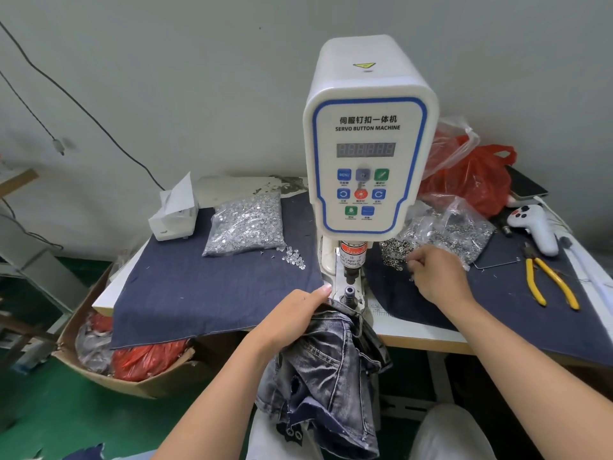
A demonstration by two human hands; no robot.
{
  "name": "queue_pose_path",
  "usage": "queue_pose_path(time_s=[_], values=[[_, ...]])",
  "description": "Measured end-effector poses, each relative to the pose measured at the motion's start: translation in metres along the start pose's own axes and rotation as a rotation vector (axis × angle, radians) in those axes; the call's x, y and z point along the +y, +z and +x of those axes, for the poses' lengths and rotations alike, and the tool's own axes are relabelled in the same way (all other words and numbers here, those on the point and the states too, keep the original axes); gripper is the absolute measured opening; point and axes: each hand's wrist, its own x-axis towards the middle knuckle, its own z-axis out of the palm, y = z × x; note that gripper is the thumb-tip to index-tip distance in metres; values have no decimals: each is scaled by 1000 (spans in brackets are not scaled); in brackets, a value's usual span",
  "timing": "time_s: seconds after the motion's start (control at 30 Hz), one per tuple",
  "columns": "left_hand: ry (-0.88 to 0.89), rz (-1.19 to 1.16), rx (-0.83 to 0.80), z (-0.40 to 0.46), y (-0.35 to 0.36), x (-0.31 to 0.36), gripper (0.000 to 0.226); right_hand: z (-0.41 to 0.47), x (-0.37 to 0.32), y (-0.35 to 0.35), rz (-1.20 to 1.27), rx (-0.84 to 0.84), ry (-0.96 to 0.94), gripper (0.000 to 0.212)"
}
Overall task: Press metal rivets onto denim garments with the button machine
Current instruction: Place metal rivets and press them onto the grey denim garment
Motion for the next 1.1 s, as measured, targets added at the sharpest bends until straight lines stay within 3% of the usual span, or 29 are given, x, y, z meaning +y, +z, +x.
queue_pose_path(time_s=[0.17, 0.27, 0.4, 0.53, 0.73, 1.1], values=[[117, 208, 268, -4, 2, 2, 48, -24, -24, 1, 651, -194, 143, 14], [121, 246, 511, -3, -6, 5, 17, -41, -42, 2, 752, -306, 161, 11], [-34, 398, 671, 7, -21, -1, 18, -55, -57, 6, 858, -423, 247, 14], [-115, 490, 705, 19, -30, -8, 10, -64, -64, 9, 1072, -554, 418, 11], [-173, 556, 653, 42, -31, -2, 13, -68, -71, 9, 1291, -619, 692, 10], [-68, 729, 635, 68, -27, -9, 16, -71, -72, 10, 1487, -688, 821, 11]])
